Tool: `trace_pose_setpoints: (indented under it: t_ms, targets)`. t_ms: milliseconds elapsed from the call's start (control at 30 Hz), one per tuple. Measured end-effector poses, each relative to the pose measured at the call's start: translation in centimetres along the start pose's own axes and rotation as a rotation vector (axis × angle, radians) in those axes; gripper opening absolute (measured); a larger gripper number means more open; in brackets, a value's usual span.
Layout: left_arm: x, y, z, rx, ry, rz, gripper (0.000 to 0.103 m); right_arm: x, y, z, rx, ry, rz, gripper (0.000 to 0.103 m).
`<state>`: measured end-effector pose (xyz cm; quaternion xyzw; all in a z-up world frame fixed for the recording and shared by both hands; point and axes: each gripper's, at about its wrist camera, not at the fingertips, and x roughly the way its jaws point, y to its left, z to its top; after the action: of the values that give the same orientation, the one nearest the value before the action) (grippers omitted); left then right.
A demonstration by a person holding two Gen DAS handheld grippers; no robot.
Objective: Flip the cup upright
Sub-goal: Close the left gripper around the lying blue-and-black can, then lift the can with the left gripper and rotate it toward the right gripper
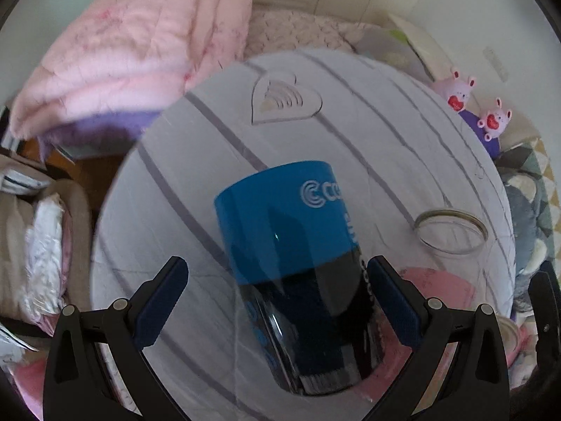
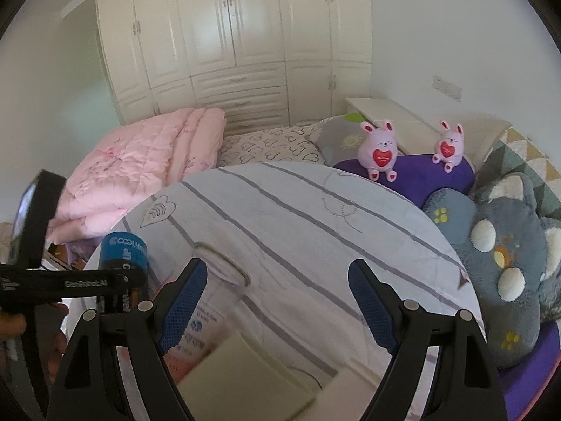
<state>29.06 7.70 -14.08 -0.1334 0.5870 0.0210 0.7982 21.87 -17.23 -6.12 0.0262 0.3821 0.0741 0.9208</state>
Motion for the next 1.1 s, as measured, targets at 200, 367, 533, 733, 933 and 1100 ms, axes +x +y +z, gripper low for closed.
trace_pose_setpoints:
  t_ms: [200,367,533,733,933,1100]
  targets:
    - [1.0,-1.3,0.0,0.031,0.010,-0.029,0.080,1.4,-0.3,0.3,0.010,0.039,0.012,0.084]
    - [0.9,-2.5,0.6,0.098,-0.004,-0.013,0.078,1.4,-1.1,0.5,0.030,0.046,0.009,0.084]
    - [-0.9,-3.3,1.0,0.145,-0.052,0.004,0.077,0.9,-2.3,0.8,0.050,0.044,-0.001,0.084]
    - [-4.0,-6.2,2.0,0.254,-0.129,0.021,0.077,0.2,-4.0,1.5,0.091,0.034,0.018,0.084]
    - [-6.6,-10.3,3.4,0.394,-0.181,0.077,0.077,-0.8,-6.9,1.9,0.149,0.002,0.028,0.084]
    - [-6.4,-15.2,4.3,0.520,-0.159,0.062,0.077,-1.0,-9.6,2.2,0.186,-0.013,0.012,0.084]
